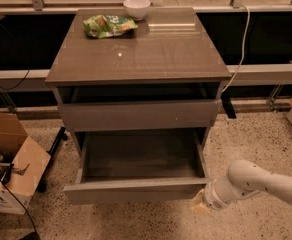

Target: Close middle drawer

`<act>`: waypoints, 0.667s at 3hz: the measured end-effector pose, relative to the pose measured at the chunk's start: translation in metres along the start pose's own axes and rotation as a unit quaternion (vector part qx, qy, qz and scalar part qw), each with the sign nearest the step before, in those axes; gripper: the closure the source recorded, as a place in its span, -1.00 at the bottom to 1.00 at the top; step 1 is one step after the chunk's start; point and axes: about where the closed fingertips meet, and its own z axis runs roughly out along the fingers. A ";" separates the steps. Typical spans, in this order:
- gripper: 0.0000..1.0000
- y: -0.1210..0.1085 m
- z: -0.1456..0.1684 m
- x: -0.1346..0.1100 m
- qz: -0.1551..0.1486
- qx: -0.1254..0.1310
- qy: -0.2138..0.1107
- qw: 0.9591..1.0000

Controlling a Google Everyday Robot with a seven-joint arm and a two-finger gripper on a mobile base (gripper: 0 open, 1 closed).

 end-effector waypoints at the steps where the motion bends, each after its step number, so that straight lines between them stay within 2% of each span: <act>1: 1.00 -0.007 0.017 -0.007 0.001 0.010 -0.017 1.000; 2: 1.00 -0.037 0.026 -0.037 -0.037 0.025 -0.047 0.998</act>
Offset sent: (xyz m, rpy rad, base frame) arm 0.1214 0.0454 -0.0025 0.1148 -0.2624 0.0654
